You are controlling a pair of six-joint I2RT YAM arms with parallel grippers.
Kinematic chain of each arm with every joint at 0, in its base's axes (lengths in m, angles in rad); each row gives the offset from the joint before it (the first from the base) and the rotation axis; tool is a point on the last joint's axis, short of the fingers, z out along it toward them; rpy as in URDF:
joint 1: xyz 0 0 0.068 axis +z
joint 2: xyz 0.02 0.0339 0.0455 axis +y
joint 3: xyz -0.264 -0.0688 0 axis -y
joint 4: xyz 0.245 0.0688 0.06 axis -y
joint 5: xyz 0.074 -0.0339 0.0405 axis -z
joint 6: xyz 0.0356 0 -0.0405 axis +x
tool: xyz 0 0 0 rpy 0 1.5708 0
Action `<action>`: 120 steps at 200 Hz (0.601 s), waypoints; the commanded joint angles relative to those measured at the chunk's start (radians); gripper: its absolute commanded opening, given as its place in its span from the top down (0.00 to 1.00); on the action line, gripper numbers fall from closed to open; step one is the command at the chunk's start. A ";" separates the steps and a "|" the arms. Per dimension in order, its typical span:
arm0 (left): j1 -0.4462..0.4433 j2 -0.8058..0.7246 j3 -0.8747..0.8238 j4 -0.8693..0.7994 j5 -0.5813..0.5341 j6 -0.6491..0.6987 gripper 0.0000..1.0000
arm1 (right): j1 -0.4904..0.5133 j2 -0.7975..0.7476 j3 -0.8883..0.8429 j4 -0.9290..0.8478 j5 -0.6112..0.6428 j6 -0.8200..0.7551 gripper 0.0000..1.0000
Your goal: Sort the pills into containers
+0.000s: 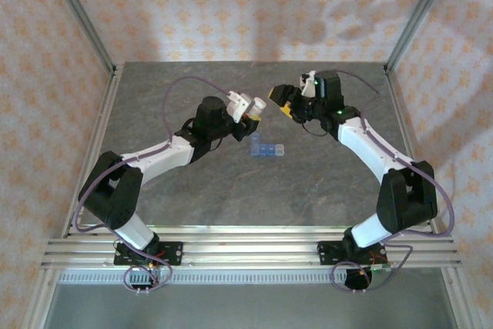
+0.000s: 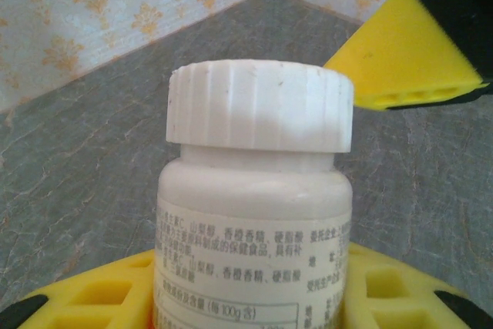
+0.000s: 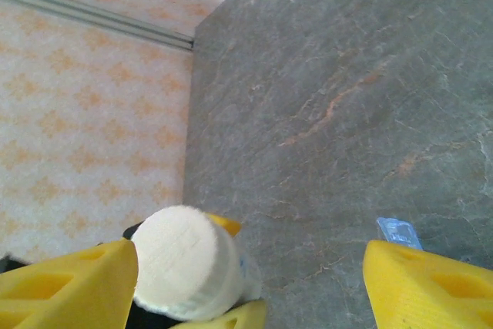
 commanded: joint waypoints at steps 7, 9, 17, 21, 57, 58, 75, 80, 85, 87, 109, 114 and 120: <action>-0.013 -0.030 -0.004 0.013 -0.026 0.037 1.00 | 0.027 0.019 0.036 0.014 0.049 0.044 0.24; -0.013 -0.030 -0.005 0.013 -0.026 0.036 1.00 | 0.029 0.019 0.036 0.014 0.051 0.045 0.24; -0.016 -0.027 -0.003 0.012 -0.025 0.034 1.00 | 0.034 0.022 0.038 0.018 0.052 0.047 0.24; -0.017 -0.024 -0.003 0.012 -0.024 0.034 1.00 | 0.037 0.022 0.040 0.020 0.052 0.048 0.24; -0.023 -0.013 -0.006 0.016 -0.019 0.025 1.00 | 0.064 0.032 0.059 0.025 0.061 0.047 0.24; -0.023 -0.014 -0.005 0.016 -0.019 0.026 1.00 | 0.064 0.032 0.059 0.025 0.061 0.047 0.24; -0.026 -0.008 -0.003 0.016 -0.018 0.025 1.00 | 0.077 0.038 0.066 0.022 0.064 0.047 0.25; -0.026 -0.006 -0.002 0.015 -0.018 0.025 1.00 | 0.080 0.038 0.067 0.022 0.066 0.046 0.25; -0.026 -0.004 -0.002 0.016 -0.018 0.023 1.00 | 0.083 0.041 0.068 0.022 0.068 0.046 0.25; -0.026 -0.005 -0.002 0.016 -0.017 0.022 1.00 | 0.084 0.042 0.069 0.022 0.068 0.046 0.25; -0.028 -0.002 -0.002 0.018 -0.018 0.021 1.00 | 0.098 0.054 0.079 0.025 0.063 0.045 0.27; -0.028 -0.002 -0.002 0.019 -0.018 0.021 1.00 | 0.100 0.058 0.082 0.025 0.060 0.046 0.27; -0.028 -0.003 -0.001 0.019 -0.019 0.021 1.00 | 0.106 0.062 0.082 0.025 0.059 0.046 0.28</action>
